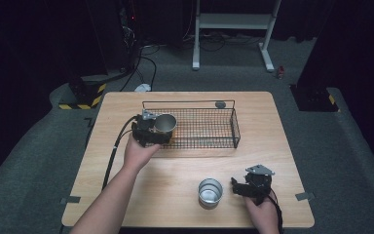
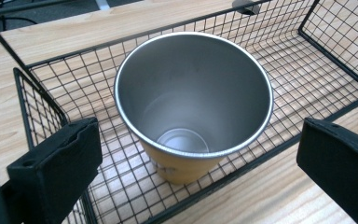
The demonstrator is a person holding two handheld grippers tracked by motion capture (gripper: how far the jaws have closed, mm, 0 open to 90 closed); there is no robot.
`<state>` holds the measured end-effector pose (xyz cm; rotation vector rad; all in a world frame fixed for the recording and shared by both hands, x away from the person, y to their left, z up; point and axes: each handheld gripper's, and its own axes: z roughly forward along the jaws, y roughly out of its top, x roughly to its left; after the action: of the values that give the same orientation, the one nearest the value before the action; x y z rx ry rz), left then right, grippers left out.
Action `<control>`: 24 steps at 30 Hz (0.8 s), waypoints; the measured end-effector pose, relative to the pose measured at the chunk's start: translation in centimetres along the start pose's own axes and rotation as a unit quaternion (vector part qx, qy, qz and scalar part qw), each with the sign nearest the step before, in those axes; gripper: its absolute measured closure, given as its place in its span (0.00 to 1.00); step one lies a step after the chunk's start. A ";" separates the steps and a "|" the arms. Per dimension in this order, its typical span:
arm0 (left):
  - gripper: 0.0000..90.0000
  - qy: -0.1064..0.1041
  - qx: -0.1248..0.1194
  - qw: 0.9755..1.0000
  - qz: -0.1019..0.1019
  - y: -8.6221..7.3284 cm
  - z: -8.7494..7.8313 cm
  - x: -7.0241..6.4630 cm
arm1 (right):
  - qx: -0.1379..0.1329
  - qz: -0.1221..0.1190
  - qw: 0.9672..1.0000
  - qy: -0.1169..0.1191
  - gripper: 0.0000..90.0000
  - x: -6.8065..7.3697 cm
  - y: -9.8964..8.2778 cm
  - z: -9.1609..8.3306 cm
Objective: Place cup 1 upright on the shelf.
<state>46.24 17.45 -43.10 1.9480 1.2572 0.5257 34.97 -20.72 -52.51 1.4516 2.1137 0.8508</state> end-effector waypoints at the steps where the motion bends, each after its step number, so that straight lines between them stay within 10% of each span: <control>1: 0.01 0.000 0.000 1.000 0.000 0.0 0.0 0.0 | 0.000 0.000 1.000 0.000 0.10 0.0 0.0 0.0; 24: 0.06 -0.044 -0.013 0.999 0.005 -5.0 -3.7 0.2 | -0.001 0.000 1.000 -0.001 0.10 0.0 0.0 0.0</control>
<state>40.84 20.17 -44.56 1.9348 1.1807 0.4543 34.97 -20.72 -52.52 1.4517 2.1117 0.8511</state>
